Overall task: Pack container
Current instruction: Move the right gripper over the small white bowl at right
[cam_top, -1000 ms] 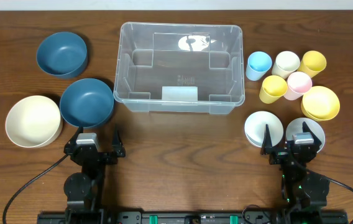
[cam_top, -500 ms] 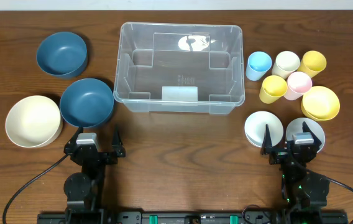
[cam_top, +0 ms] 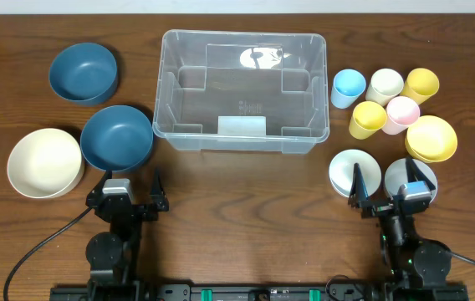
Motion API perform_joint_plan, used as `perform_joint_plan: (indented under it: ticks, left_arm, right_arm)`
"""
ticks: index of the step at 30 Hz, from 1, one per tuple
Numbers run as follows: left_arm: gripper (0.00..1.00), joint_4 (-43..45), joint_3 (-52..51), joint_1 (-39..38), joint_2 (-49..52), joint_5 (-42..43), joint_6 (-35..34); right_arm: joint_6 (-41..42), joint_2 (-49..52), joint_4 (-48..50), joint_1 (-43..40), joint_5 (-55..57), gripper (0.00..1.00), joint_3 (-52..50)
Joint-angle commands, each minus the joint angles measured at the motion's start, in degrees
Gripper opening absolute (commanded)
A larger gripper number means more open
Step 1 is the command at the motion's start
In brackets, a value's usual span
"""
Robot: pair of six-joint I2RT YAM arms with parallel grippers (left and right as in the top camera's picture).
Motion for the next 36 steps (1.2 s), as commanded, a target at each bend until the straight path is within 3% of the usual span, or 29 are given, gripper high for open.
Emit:
perform_joint_plan:
  ticks: [1, 5, 13, 17, 25, 31, 36]
  left_arm:
    - [0.98, -2.1, -0.9, 0.2, -0.3, 0.2, 1.0]
    - [0.98, -2.1, -0.9, 0.2, -0.3, 0.2, 1.0]
    - [0.98, -2.1, -0.9, 0.2, -0.3, 0.2, 1.0]
    - [0.98, -2.1, -0.9, 0.2, -0.3, 0.2, 1.0]
    - [0.98, -2.1, -0.9, 0.2, -0.3, 0.2, 1.0]
    - [0.98, -2.1, -0.9, 0.2, -0.3, 0.2, 1.0]
    - [0.98, -2.1, -0.9, 0.2, -0.3, 0.2, 1.0]
  right_arm:
    - [3.3, 1.0, -4.8, 0.3, -3.5, 0.99, 7.5]
    - [2.6, 8.0, -16.8, 0.3, 0.0, 0.99, 21.6]
    - [0.7, 38.0, -44.0, 0.3, 1.6, 0.99, 58.6]
    - [2.8, 48.9, -54.6, 0.3, -3.2, 0.99, 68.8]
    - [4.4, 61.4, -64.1, 0.3, -6.6, 0.99, 69.5]
    - [34.1, 69.4, -74.2, -2.3, 15.5, 0.99, 68.2]
    - [42.4, 72.8, -72.2, -6.9, 18.1, 0.99, 63.6]
